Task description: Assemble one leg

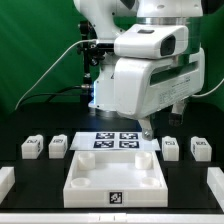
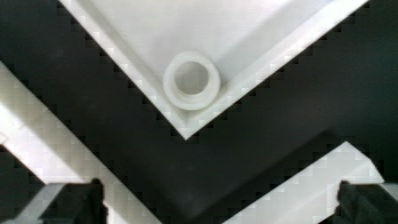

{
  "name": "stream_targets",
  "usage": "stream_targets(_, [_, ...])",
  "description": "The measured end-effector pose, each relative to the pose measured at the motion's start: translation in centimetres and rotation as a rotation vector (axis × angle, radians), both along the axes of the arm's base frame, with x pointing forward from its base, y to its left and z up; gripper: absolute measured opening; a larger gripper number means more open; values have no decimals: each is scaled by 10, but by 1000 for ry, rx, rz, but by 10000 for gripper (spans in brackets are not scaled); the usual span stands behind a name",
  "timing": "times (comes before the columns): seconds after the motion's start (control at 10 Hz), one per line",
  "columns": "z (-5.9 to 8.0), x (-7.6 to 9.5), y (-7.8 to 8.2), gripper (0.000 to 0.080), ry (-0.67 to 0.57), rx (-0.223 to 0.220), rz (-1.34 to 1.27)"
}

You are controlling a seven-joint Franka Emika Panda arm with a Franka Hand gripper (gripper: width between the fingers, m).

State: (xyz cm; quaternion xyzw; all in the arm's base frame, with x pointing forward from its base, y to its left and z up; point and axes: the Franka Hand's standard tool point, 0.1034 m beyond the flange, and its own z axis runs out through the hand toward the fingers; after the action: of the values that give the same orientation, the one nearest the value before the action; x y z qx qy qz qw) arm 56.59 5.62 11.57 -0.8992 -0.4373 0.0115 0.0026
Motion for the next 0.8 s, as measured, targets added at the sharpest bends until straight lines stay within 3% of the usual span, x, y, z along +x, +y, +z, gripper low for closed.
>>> stream_targets(0.8, [0,0,0,650,0,0,0])
